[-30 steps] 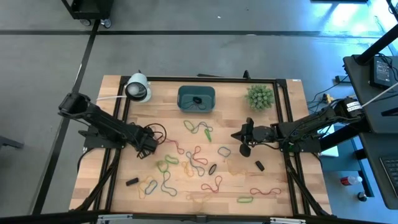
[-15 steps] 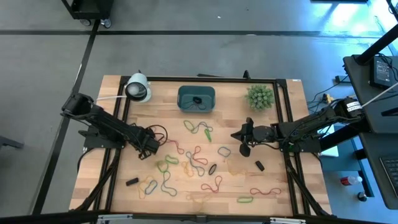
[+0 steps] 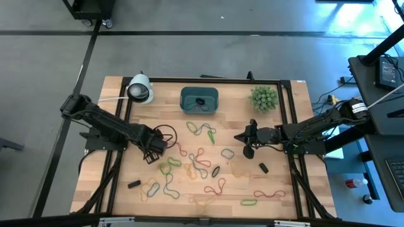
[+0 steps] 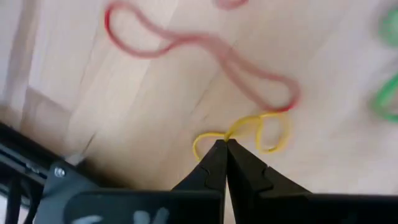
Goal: Pick and place rubber bands into bin
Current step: Put the yellow rubber band into the blue bin
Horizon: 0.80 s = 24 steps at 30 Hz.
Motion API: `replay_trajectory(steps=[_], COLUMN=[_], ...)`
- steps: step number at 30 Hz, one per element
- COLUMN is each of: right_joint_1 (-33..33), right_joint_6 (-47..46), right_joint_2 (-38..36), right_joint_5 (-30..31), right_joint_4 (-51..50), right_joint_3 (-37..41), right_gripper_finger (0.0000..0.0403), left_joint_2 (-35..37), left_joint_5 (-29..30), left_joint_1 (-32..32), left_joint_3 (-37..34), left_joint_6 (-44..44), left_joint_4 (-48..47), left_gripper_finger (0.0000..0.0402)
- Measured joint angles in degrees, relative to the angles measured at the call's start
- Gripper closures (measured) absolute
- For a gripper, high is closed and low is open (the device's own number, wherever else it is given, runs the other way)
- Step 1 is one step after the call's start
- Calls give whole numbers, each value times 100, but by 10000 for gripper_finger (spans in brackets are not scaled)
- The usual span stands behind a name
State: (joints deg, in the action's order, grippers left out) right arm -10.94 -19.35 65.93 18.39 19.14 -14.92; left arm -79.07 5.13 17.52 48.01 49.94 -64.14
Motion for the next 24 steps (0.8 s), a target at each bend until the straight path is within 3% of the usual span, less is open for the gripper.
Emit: replay_trajectory(steps=[11, 15, 19, 21, 24], right_joint_1=[-1, 0, 0, 0, 0], right_joint_6=[17, 28, 28, 31, 29], right_joint_2=[0, 0, 0, 0, 0], right_joint_5=[0, 0, 0, 0, 0], right_joint_4=[32, 48, 50, 79, 88], right_joint_3=[0, 0, 0, 0, 0], right_gripper_finger=[395, 395, 395, 395, 395], left_joint_2=[83, 85, 85, 84, -56], left_joint_5=[1261, 1944, 2509, 2510, 1990], left_joint_1=[-96, -385, -936, -1336, -2016], left_joint_3=[1625, 2219, 2570, 2627, 2632], left_joint_6=[-1110, -1782, -2884, -3523, -4401], left_joint_4=[11, 77, 787, 1437, 2511], left_gripper_finger=[400, 400, 400, 401, 400])
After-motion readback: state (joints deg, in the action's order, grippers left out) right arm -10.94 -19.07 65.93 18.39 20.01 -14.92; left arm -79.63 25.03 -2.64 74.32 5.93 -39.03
